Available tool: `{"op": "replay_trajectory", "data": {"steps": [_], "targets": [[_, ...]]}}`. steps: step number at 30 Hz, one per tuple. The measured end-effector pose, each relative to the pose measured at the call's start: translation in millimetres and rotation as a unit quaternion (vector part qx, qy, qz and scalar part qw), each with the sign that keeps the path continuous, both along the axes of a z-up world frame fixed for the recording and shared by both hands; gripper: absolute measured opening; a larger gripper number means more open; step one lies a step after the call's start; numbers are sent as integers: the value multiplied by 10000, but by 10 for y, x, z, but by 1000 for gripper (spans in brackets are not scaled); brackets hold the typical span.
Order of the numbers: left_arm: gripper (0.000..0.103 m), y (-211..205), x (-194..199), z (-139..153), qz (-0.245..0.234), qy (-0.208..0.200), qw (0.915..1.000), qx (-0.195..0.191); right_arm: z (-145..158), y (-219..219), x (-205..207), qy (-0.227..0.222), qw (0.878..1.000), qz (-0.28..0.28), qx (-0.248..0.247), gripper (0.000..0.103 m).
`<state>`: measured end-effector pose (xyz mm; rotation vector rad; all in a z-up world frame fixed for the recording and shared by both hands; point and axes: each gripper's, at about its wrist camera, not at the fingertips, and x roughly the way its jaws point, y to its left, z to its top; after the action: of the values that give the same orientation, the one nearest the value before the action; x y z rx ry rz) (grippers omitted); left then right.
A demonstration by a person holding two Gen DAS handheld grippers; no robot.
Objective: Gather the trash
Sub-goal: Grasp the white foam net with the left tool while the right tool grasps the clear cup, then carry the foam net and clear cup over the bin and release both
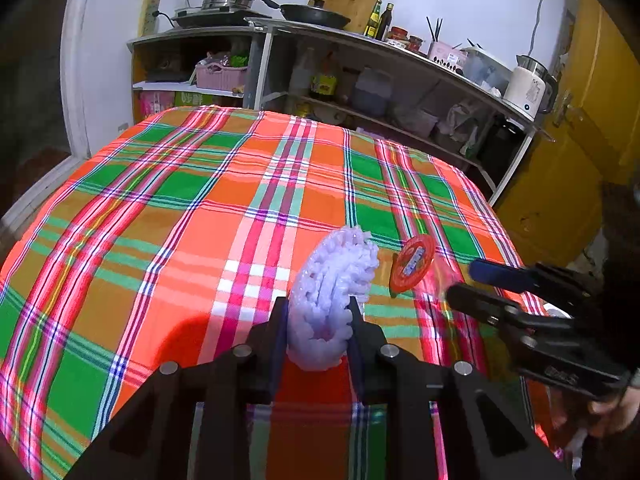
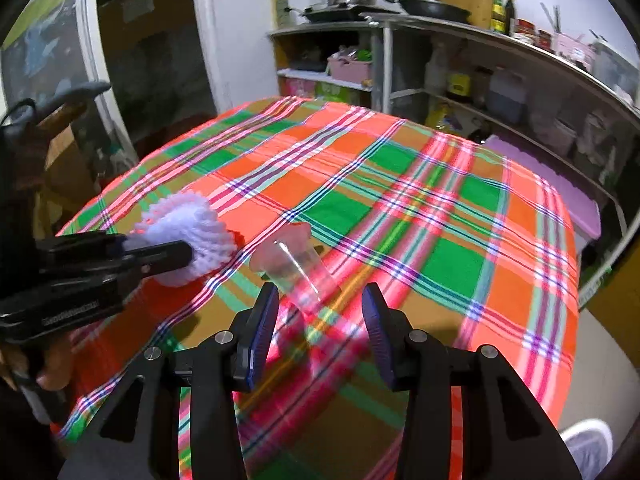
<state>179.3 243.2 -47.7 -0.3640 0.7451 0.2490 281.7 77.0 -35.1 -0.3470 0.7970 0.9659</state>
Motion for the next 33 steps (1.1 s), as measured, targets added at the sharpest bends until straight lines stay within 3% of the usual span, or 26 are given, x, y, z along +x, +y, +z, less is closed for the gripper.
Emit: {"op": "replay_trajectory", "data": {"steps": [5,8,11,14,22,33], "targets": [[27,22,-47,13,6,-51,10000,-47,-129,181,57,26,9996,122,-261,44],[27,30,-55,13,-4,-46,10000,-44,-147,205,63,205,9995,141,-174,44],[27,28,-75,35,-4,-58,10000,-33,-108,195,30,224,9996,137,-77,33],[27,3,-87,46,-10,-62,10000,-25,-58,156,-14,217,9997,35,51,33],[27,-156,-179,122,-111,-102,9999,14,139,-166,-200,218,9981,-355,460,32],[27,-700,-405,356,-556,-287,9979,165,397,-863,-596,95,9922,-985,763,32]]}}
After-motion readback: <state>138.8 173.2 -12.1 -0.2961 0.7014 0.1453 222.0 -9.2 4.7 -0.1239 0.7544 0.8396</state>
